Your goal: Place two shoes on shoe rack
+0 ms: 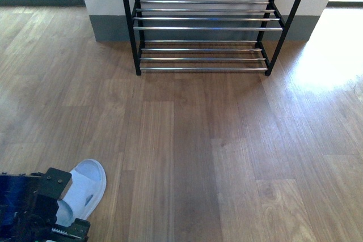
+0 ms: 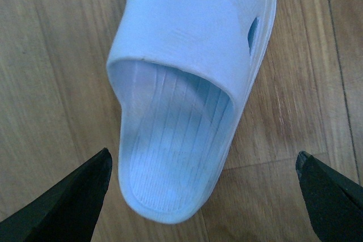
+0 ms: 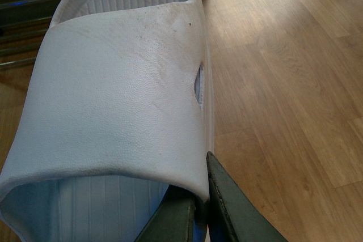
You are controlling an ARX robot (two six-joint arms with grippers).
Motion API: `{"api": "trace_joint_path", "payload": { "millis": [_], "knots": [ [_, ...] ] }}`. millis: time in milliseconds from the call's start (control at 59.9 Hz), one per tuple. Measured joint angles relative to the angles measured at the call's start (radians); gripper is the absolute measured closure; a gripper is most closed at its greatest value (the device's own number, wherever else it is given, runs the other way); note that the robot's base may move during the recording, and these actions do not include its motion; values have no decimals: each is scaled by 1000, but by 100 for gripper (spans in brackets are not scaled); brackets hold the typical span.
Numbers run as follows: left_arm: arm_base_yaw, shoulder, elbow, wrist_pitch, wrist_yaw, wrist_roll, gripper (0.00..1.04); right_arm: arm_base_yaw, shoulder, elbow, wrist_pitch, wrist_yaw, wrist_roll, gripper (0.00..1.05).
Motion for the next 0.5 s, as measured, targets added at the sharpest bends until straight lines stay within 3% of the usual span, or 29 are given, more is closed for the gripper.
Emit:
{"api": "trace_joint_path", "payload": {
  "millis": [451, 501],
  "knots": [
    [-58, 150, 286, -154, 50, -66, 10, 0, 0, 0, 0, 0, 0, 103],
    [-66, 164, 311, -172, 42, -69, 19, 0, 0, 0, 0, 0, 0, 103]
  ]
}}
